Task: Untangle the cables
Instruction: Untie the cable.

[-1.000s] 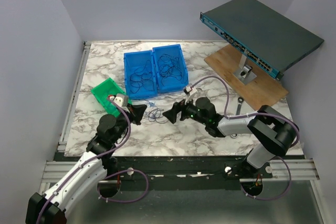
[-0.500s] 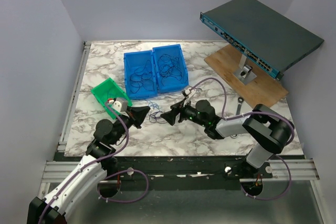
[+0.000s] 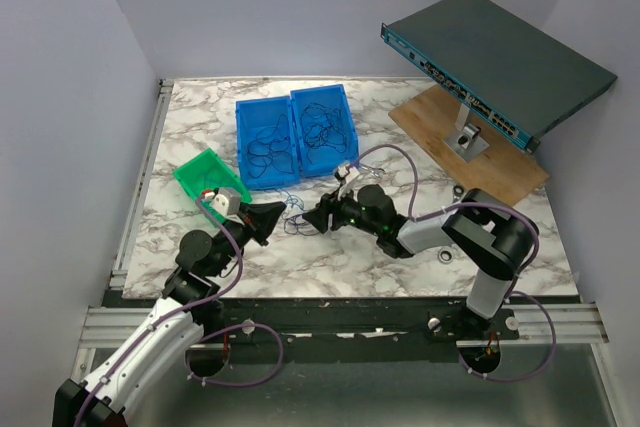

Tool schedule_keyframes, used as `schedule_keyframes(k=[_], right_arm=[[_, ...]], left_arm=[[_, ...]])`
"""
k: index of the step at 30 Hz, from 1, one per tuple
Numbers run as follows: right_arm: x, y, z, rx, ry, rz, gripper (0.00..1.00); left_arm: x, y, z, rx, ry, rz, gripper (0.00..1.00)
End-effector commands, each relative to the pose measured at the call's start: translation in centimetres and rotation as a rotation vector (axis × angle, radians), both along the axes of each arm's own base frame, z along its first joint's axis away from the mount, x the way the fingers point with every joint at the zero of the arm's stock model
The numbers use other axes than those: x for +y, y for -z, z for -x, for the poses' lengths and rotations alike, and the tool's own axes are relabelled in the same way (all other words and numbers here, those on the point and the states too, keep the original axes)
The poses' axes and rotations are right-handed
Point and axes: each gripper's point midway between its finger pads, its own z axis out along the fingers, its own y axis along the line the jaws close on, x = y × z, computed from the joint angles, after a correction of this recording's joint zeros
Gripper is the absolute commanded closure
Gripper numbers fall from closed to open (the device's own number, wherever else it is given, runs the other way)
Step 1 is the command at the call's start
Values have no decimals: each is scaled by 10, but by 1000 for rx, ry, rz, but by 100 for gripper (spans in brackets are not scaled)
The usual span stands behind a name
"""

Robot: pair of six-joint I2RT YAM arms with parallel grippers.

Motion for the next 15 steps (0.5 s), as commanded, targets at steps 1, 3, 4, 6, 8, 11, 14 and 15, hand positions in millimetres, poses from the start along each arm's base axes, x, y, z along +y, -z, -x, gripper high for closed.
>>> schedule_keyframes(k=[1, 3, 4, 6, 8, 11, 14, 15], right_arm=[[8, 7, -3, -13, -5, 39, 44], [10, 10, -3, -8, -8, 48, 45], [10, 11, -3, -7, -9, 54, 46], [11, 14, -3, -3, -10, 65, 46], [12, 17, -1, 1, -11, 69, 48], [14, 23, -2, 14, -15, 84, 59], [13, 25, -4, 17, 4, 97, 76], [11, 24, -6, 12, 22, 102, 79]], left_arm=[[0, 1, 0, -9, -3, 1, 100], [1, 2, -1, -4, -8, -1, 100], [1, 2, -1, -1, -11, -2, 100], [2, 2, -2, 0, -18, -1, 100], [3, 3, -3, 1, -23, 0, 100], [4, 4, -4, 6, -32, -2, 100], [6, 6, -7, 18, -53, -6, 100], [9, 7, -9, 28, -75, -8, 100]])
